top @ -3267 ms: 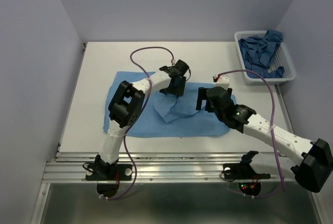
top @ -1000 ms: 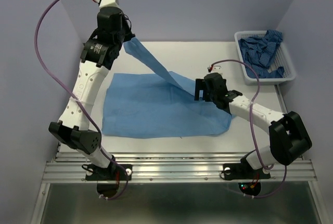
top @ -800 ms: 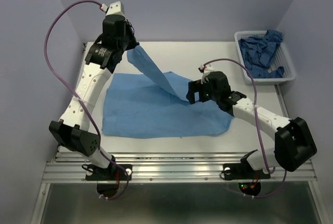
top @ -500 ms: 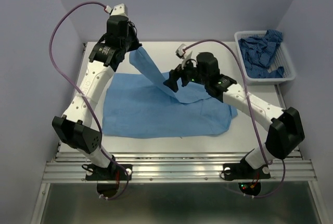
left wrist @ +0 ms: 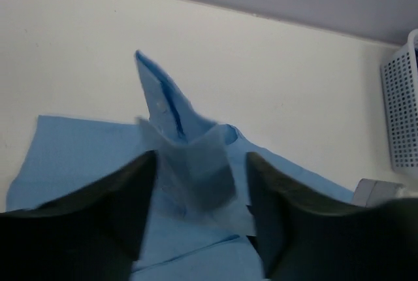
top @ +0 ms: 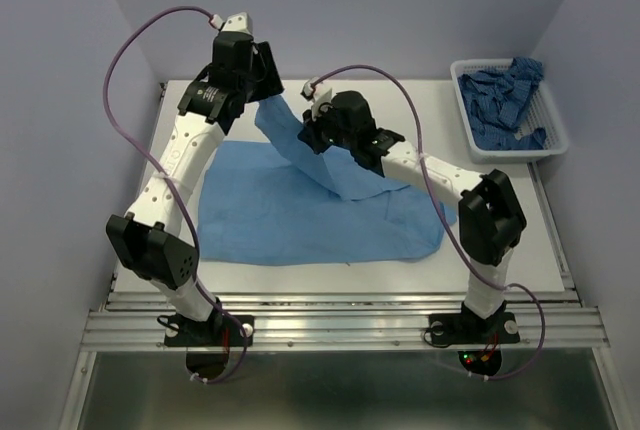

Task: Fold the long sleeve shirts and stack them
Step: Fold the shirt

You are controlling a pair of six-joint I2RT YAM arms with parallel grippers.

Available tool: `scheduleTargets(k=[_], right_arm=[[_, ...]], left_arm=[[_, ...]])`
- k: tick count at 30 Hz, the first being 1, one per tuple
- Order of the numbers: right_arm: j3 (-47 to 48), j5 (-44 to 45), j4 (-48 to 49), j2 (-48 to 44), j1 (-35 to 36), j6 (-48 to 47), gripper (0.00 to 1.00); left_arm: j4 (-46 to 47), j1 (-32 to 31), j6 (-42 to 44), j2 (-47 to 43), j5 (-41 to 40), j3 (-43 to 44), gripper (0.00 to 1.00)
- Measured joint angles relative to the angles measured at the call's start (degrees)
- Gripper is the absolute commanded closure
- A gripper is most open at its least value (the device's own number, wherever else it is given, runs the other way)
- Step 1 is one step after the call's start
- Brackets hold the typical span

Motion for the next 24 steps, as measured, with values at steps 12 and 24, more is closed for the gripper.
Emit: scheduleTargets(k=[12, 24], right_arm=[[-3.2, 15.4, -0.5, -9.3, -20.7, 4.3, 0.99], [2.6, 20.8, -1.9, -10.2, -27.8, -0.9, 0.99]], left_arm=[[-2.2, 10.6, -1.8, 4.7, -4.1, 0.0, 0.01], [-7.2, 18.5, -3.0, 29.5, -2.2, 4.2, 0.02]])
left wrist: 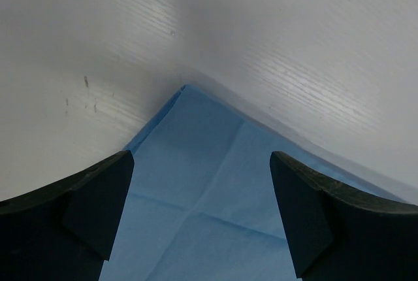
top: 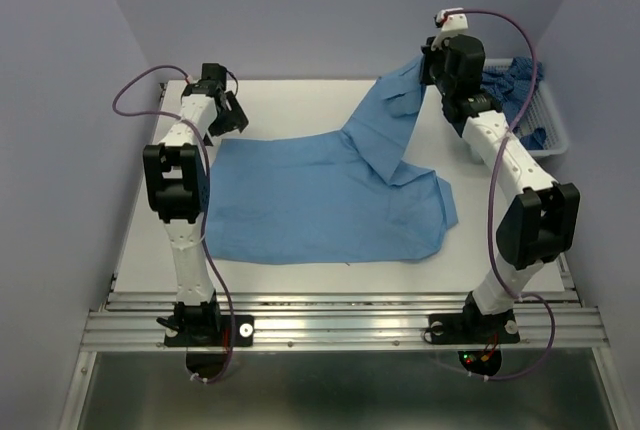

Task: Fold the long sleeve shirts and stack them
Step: Fold the shirt

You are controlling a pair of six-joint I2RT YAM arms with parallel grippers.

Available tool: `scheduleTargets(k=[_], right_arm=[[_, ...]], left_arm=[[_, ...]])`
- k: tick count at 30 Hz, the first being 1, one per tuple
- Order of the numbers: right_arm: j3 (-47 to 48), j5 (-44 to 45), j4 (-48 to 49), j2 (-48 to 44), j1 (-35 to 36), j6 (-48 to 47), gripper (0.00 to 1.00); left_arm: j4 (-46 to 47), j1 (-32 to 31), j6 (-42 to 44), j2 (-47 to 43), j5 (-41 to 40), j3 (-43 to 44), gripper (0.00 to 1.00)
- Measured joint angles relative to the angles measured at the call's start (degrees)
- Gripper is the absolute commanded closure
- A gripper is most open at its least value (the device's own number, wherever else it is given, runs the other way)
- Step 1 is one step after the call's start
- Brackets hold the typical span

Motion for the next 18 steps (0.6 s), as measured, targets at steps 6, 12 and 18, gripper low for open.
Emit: scheduleTargets(k=[6, 12, 18], right_arm=[[1.2, -3.6, -1.2, 1.0, -0.9, -1.1, 0.98], [-3.3, -12.5, -1.5, 0.9, -0.9, -1.3, 0.97], [-5.9, -17.8, -1.9, 0.8, -0.9, -1.7, 0.97]], left_arm=[[-1.5, 0.4, -1.1, 5.7, 2.3, 2.6, 0.13], [-0.9, 0.7, -2.0, 8.3, 2.3, 6.5, 0.2], [-0.5, 0.7, -2.0, 11.7, 1.7, 9.4, 0.29]])
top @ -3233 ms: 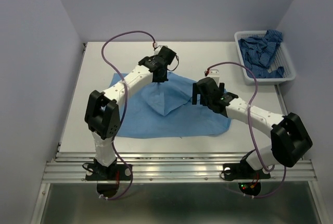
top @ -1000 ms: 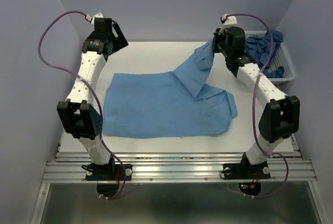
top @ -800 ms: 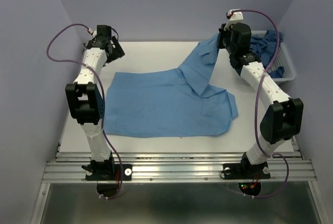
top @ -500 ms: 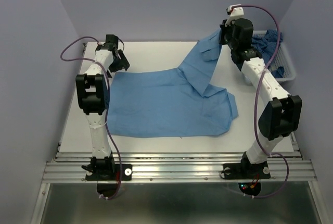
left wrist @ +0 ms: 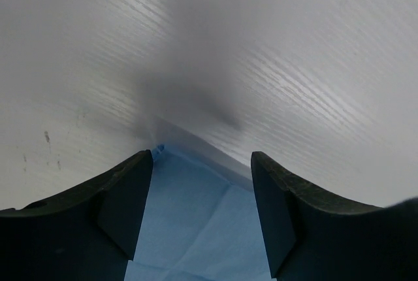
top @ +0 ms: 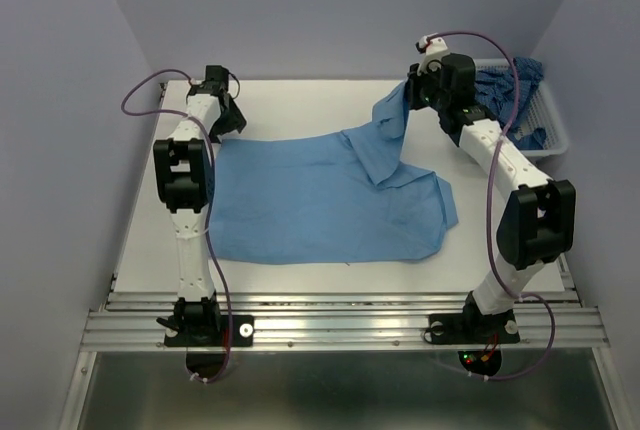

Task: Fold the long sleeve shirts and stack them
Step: Fold the shirt

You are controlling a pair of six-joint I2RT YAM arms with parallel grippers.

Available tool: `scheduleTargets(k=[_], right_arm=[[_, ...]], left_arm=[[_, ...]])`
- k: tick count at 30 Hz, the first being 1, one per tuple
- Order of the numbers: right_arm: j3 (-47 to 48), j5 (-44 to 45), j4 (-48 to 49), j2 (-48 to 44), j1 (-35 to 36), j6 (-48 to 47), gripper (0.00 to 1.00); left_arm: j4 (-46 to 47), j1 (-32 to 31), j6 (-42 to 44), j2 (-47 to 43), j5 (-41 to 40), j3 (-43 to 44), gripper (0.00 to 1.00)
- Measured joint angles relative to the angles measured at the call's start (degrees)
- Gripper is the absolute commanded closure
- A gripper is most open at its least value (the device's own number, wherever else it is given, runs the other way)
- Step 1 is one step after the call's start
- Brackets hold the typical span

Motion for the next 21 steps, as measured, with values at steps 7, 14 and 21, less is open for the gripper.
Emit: scheduleTargets(k=[7, 14, 21], right_arm=[[-0.9, -2.8, -0.1, -1.2, 0.0, -0.4, 0.96], [-1.0, -3.3, 0.0, -3.1, 0.0, -0.8, 0.96], [1.0, -2.7, -1.2, -2.2, 0.0, -4.5, 0.94]], left_arm=[[0.0, 0.0, 0.0, 3.7, -1.6, 2.1, 0.5], [-0.2, 0.0, 0.5, 3.8, -1.3, 2.1, 1.0], [-0.5, 0.0, 1.2, 3.8, -1.3, 2.4, 1.0]])
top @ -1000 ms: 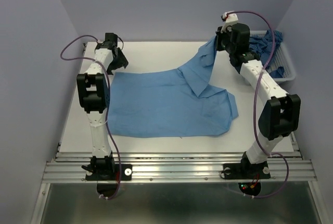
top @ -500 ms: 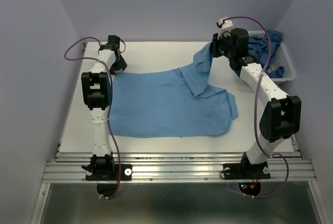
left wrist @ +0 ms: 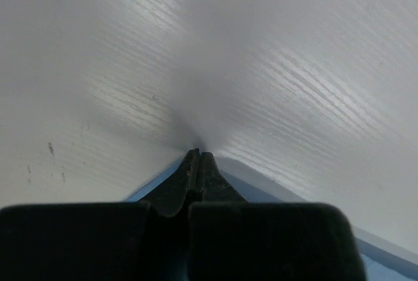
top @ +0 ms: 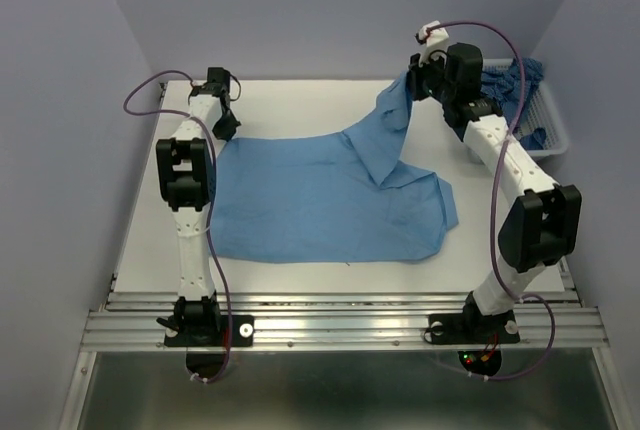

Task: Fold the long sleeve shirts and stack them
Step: Fold the shirt

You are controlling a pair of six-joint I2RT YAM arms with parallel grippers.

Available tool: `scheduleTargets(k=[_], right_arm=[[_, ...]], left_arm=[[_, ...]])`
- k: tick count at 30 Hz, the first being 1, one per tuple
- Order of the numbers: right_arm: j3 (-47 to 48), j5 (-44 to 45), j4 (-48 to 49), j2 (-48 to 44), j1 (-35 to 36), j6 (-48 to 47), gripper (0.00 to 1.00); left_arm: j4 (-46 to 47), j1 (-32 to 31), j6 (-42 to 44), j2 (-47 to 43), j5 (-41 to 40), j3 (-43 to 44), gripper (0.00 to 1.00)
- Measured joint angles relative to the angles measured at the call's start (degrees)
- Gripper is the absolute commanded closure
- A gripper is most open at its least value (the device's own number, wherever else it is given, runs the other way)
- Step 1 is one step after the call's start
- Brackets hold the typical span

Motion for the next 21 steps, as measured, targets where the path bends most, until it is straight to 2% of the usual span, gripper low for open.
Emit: scheduleTargets(k=[4, 8, 13, 17, 21], right_arm=[[5.6, -0.1, -1.6, 1.0, 0.0, -3.2, 0.94], [6.3, -1.2, -3.0, -1.6, 0.0, -5.3, 0.92], [0.1, -2.3, -4.9, -12.6, 0.0, -7.3, 0.88], [-7.0, -2.6, -5.8, -23.9, 0.0, -8.5, 0.88], [-12.2, -1.2, -7.4, -30.9, 0.0, -6.5, 0.91]], left_arm=[[-0.7, 0.0, 0.2, -1.4, -1.4, -0.3, 1.0], [1.2, 0.0, 0.2, -9.4, -2.8, -8.5, 1.0], [5.9, 0.0, 0.1, -27.9, -3.6, -25.6, 1.0], [9.7, 0.0, -0.3, -37.0, -3.8, -34.3, 1.0], [11.5, -0.9, -1.0, -41.3, -4.3, -40.9, 1.0]])
